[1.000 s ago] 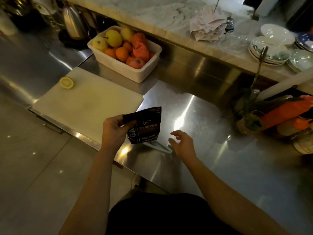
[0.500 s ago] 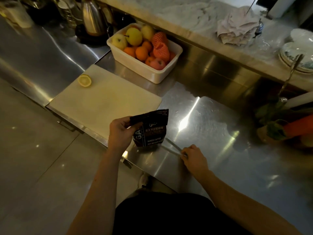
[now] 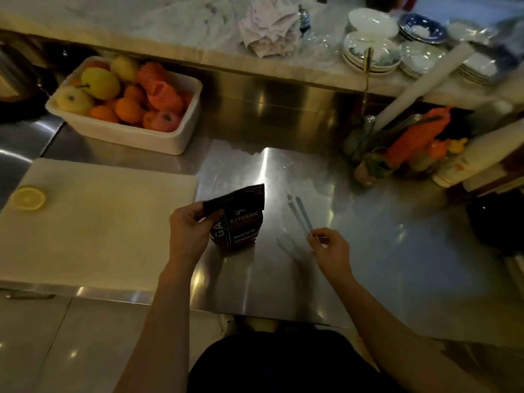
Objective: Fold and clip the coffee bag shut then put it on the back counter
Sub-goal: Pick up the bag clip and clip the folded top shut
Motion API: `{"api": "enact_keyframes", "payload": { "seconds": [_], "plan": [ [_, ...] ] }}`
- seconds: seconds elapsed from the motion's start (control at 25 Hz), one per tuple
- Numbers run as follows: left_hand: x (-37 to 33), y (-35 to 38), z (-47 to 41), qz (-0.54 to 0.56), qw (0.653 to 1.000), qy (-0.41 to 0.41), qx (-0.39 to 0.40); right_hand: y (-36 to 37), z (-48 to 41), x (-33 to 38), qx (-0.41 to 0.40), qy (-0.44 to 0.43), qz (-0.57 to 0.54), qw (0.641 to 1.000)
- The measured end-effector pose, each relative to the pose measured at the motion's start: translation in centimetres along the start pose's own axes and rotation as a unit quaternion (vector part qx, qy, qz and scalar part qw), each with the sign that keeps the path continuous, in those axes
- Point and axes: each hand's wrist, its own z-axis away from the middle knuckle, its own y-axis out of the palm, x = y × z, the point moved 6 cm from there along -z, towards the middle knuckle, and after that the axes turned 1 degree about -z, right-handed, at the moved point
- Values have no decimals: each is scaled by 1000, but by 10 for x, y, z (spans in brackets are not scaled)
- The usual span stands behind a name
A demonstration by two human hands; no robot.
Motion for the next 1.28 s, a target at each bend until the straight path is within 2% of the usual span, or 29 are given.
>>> {"api": "enact_keyframes", "payload": {
  "seconds": [0.16, 0.28, 0.44, 0.56, 0.84, 1.08, 1.28],
  "plan": [
    [-6, 57, 3, 0, 999, -1, 48, -46, -10, -6, -33, -29, -47, 998],
    [-10, 104, 8, -21, 996, 3, 91, -85, -24, -18, -29, -57, -31, 997],
    [-15, 150, 13, -46, 991, 1, 123, -125, -44, -20, -3, -107, 13, 994],
    [-15, 167, 17, -57, 990, -14, 129, -138, -57, -14, 49, -142, 43, 988],
    [-13, 163, 20, -56, 994, -14, 96, -150, -84, 6, 61, -186, 61, 979],
    [-9, 164, 21, -55, 991, -24, 116, -123, -74, 34, 128, -244, 132, 952],
    [-10, 164, 25, -58, 989, -19, 134, -89, -63, 58, 164, -277, 129, 938]
  ]
}}
